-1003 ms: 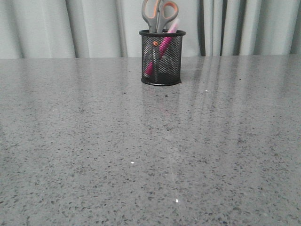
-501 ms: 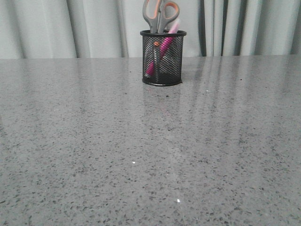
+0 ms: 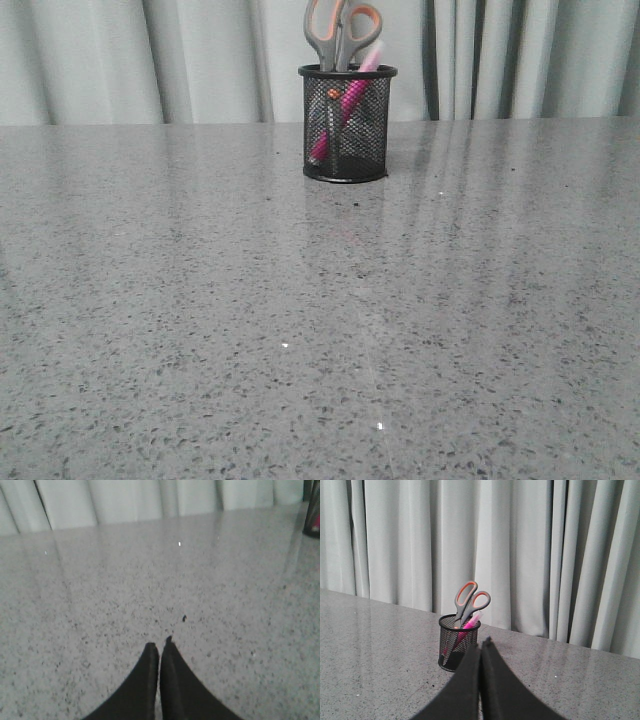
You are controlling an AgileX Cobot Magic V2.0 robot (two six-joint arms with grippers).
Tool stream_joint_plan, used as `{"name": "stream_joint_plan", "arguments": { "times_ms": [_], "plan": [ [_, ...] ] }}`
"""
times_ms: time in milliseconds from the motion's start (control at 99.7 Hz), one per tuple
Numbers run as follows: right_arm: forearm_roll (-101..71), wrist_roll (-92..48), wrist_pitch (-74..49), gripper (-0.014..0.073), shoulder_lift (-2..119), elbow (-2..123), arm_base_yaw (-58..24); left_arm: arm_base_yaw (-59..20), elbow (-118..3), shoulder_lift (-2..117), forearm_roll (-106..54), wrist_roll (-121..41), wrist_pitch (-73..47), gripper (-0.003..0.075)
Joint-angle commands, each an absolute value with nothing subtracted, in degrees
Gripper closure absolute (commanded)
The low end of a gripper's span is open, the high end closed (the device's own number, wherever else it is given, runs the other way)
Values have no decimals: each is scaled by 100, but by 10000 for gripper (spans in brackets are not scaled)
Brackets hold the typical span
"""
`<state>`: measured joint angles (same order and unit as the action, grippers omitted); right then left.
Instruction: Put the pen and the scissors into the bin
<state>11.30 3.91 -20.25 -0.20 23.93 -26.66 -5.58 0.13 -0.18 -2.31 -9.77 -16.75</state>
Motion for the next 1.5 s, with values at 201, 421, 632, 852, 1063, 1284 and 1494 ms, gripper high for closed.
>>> {"name": "stream_joint_plan", "arguments": {
  "times_ms": [201, 421, 632, 852, 1063, 1284, 1494],
  "plan": [
    [1235, 367, -1645, 662, 48, 2511, -2645, -547, 267, -208, -232, -867, -1659, 739],
    [1235, 367, -1645, 662, 48, 2511, -2645, -547, 267, -208, -232, -867, -1646, 739],
    [1235, 367, -1645, 662, 48, 2511, -2645, -547, 267, -208, -232, -867, -1646, 739],
    [1235, 367, -1645, 662, 48, 2500, -2645, -547, 267, -208, -232, -867, -1646, 739],
    [1464, 553, -1831, 662, 48, 1839, -2190, -547, 267, -208, -232, -867, -1646, 739],
    [1119, 989, -732, 662, 48, 351, -676, -547, 267, -208, -232, -867, -1646, 739],
    [864, 989, -1243, 662, -177, -142, -275, -547, 267, -208, -242, -867, -1637, 739]
  ]
}}
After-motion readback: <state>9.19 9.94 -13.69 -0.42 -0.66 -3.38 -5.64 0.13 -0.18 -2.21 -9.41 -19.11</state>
